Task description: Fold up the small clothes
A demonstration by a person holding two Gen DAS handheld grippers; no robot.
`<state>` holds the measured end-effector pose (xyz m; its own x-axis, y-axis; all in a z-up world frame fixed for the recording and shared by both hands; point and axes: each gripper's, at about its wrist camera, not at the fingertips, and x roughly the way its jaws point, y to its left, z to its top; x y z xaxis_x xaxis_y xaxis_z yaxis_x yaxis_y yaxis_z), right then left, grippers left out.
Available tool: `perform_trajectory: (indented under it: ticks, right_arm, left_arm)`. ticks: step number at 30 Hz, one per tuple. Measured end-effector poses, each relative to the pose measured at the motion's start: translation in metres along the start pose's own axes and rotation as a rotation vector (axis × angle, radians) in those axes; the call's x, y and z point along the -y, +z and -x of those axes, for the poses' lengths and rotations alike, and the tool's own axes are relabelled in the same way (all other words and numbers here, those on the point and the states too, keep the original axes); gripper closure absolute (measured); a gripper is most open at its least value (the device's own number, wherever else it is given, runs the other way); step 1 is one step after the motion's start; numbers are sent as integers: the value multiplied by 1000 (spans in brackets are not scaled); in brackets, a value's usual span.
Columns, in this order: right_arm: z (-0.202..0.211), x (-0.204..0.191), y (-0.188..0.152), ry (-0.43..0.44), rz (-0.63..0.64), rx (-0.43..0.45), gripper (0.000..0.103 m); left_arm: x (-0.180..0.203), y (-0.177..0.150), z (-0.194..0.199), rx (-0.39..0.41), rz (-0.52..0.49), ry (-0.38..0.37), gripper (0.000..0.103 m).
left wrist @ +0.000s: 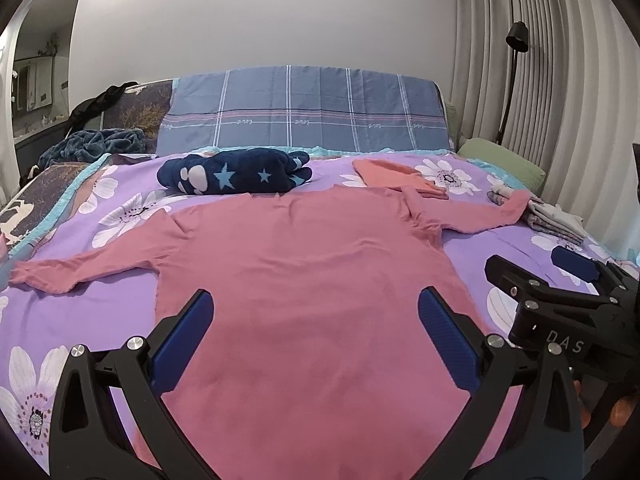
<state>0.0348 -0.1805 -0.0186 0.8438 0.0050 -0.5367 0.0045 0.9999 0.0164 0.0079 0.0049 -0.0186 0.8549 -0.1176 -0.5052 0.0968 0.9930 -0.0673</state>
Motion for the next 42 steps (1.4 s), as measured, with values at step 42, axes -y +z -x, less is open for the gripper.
perform_trajectory:
  ticks: [42]
  right_arm:
    - [-26,-34,1,2,90,-66,2]
  left_arm:
    - [-30,-9,-17,-48,-8,160,1]
